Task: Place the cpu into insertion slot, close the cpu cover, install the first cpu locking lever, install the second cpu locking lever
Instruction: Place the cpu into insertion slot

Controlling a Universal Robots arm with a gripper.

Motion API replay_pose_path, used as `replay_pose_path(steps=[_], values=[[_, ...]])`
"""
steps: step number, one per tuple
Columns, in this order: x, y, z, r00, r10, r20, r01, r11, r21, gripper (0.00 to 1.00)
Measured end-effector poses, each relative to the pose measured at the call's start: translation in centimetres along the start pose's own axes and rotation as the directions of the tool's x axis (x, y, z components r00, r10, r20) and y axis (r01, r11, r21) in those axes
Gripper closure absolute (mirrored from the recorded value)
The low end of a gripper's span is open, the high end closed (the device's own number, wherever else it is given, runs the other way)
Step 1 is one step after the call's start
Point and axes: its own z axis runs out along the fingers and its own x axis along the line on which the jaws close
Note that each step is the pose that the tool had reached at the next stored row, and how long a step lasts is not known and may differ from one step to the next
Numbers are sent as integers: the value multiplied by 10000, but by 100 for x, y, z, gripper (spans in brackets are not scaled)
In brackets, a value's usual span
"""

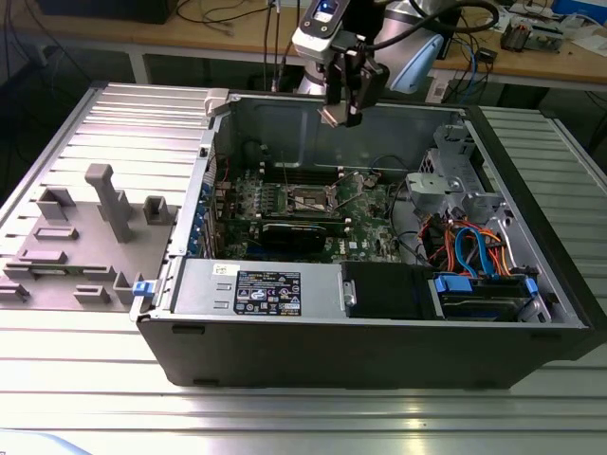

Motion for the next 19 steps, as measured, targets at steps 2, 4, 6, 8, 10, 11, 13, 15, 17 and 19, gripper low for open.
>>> replay_pose_path(steps=[2,4,6,8,10,11,13,15,17,19], values=[[2,-4,1,10000,57,5,-57,10000,-1,46],[2,-4,2,10000,67,5,-67,10000,-3,46],[2,-4,2,10000,69,5,-69,10000,-3,46],[2,-4,2,10000,69,5,-69,10000,-3,46],[2,-4,2,10000,70,5,-70,10000,-3,46],[2,-4,2,10000,70,5,-70,10000,-3,46],[2,-4,2,10000,71,5,-71,10000,-3,46],[2,-4,4,9985,541,46,-541,9985,-13,46],[2,-5,5,9965,832,70,-831,9965,-20,46],[2,-5,5,9965,833,70,-833,9965,-20,46]])
